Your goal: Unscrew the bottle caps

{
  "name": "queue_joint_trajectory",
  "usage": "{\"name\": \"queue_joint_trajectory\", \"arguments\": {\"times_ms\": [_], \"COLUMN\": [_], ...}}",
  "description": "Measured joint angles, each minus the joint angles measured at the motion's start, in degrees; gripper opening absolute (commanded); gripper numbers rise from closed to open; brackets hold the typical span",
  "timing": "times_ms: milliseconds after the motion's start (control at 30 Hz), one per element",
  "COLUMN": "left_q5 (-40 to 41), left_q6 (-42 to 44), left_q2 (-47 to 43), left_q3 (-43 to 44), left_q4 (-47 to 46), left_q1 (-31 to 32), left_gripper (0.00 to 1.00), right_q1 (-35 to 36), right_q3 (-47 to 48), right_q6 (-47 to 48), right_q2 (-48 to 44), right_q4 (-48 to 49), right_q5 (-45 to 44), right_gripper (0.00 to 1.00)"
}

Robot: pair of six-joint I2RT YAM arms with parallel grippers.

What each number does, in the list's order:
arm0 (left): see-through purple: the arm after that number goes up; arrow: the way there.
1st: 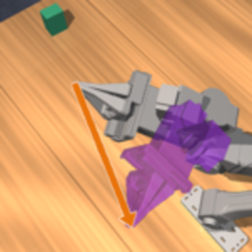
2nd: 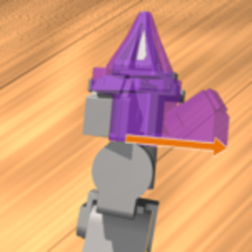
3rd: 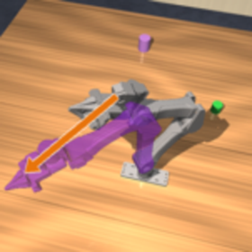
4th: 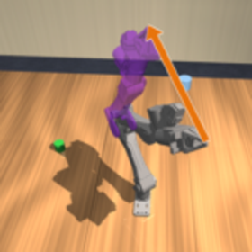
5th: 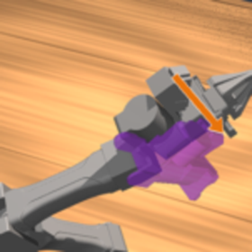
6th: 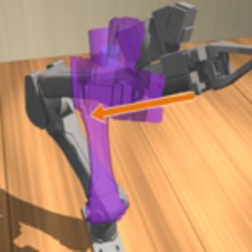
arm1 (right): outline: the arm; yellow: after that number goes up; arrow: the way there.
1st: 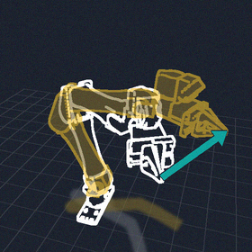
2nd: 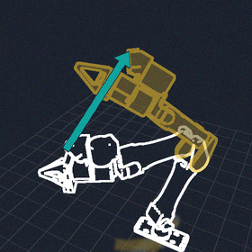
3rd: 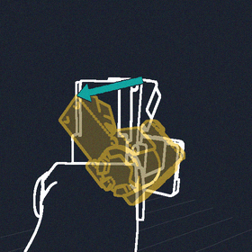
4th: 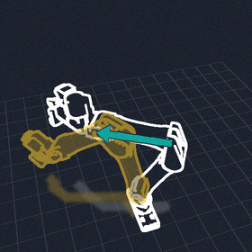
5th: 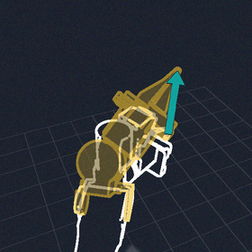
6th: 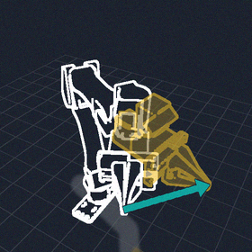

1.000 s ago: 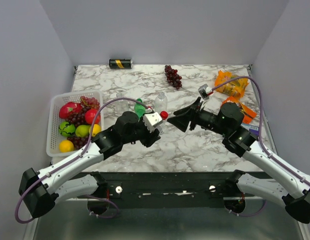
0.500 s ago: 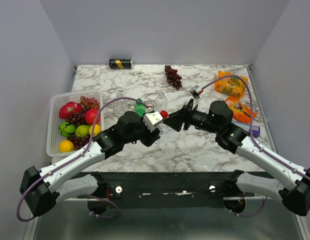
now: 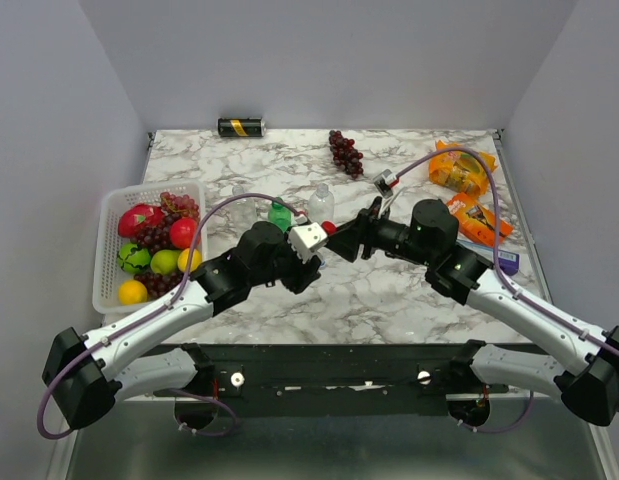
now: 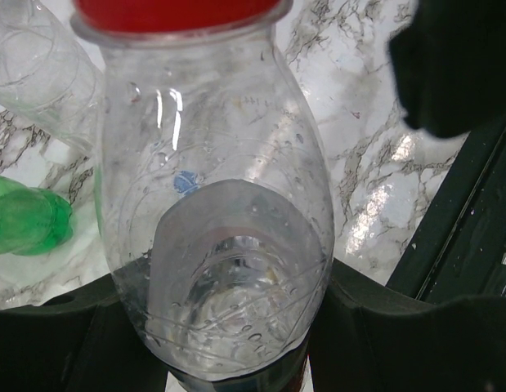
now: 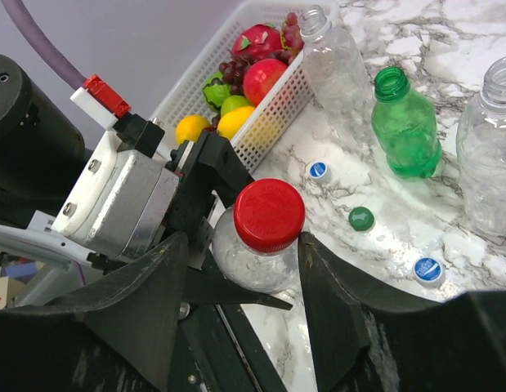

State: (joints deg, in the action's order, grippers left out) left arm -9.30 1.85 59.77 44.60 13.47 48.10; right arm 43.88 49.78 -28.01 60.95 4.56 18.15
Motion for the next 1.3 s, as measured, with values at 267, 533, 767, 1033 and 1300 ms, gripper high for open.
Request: {"name": "queue_joint_trajectory", "arguments": {"times_ms": [267, 533, 767, 1033, 1300], "left_q5": [-0.1, -0.1, -2.2, -19.0, -43.5], "left_q6": [0.0, 0.0, 0.2, 0.6, 1.8], "left_q2": [1.2, 1.8, 1.7, 0.1, -0.2], "left_q3": [0.7, 0.9, 0.9, 0.9, 1.0], "left_q4": [0.0, 0.0, 0.1, 0.3, 0.4], "left_q1": [0.7, 0.9, 0.7, -0.5, -0.3], "left_gripper": [0.36, 0.36, 0.36, 0.38, 0.38], "right_q1": [0.0, 0.0, -0.2, -5.7, -6.9], "right_q3": [1.4, 1.7, 1.7, -0.2, -1.8], "right_q6": [1.0, 2.1, 3.6, 10.7, 18.5], "right_q2": [1.9, 2.7, 2.7, -0.7, -4.7], "right_q4": [-0.5, -0.9, -0.9, 1.9, 5.0], "right_q5": [-1.1, -2.6, -1.4, 20.3, 43.1], "right_gripper": [0.61, 0.37, 0.18, 0.19, 0.21]}}
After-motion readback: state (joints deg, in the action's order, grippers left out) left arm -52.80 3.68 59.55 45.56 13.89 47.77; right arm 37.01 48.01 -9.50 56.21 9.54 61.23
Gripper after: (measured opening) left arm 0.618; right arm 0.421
